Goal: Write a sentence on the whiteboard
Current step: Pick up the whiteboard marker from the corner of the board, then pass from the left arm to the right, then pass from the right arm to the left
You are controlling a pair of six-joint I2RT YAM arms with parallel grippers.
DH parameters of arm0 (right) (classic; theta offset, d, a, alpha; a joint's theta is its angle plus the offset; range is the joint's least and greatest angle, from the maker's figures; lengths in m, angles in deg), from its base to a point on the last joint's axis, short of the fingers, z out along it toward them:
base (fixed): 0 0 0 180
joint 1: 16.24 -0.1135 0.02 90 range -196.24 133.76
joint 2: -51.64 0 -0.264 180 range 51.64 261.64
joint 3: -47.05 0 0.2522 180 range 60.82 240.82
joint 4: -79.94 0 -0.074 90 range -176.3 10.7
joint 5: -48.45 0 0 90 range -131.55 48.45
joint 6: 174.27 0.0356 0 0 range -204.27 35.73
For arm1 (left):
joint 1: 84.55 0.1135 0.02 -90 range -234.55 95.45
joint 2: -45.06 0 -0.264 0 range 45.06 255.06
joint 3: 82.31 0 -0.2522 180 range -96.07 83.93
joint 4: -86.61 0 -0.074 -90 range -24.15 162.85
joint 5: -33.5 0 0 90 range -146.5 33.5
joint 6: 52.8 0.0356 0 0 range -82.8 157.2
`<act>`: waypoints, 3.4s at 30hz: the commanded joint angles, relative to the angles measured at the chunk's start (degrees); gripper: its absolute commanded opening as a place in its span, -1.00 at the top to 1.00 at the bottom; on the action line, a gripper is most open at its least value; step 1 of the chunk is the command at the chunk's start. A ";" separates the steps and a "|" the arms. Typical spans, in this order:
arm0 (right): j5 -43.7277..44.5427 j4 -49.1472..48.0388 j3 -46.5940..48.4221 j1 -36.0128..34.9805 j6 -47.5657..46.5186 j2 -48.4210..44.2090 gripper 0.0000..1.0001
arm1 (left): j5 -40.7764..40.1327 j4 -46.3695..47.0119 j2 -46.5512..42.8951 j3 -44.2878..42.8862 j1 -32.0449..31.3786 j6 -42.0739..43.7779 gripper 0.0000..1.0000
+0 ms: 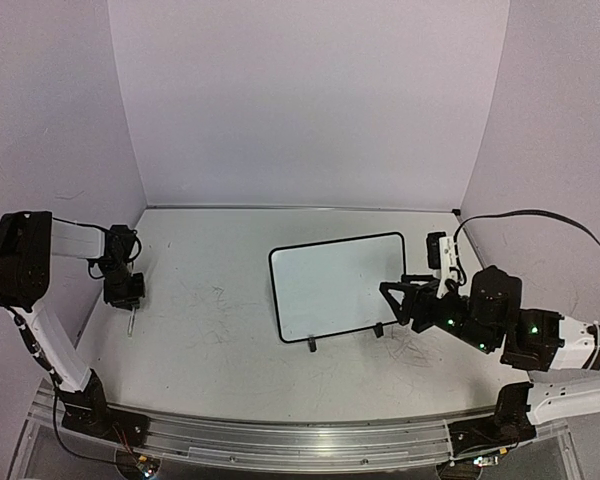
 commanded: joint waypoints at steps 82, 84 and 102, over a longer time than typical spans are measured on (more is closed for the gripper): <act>-19.72 -5.58 15.07 0.13 -12.26 17.24 1.00 | 16.43 57.17 -25.11 3.10 -54.96 -20.18 -0.53; -22.16 -0.55 16.38 0.08 -15.56 16.88 1.00 | 21.10 51.68 -23.81 -0.03 -54.38 -18.98 -0.53; -17.04 3.81 17.98 -0.09 -19.45 18.06 1.00 | 23.51 24.59 -14.01 -17.70 -54.09 -22.28 -0.51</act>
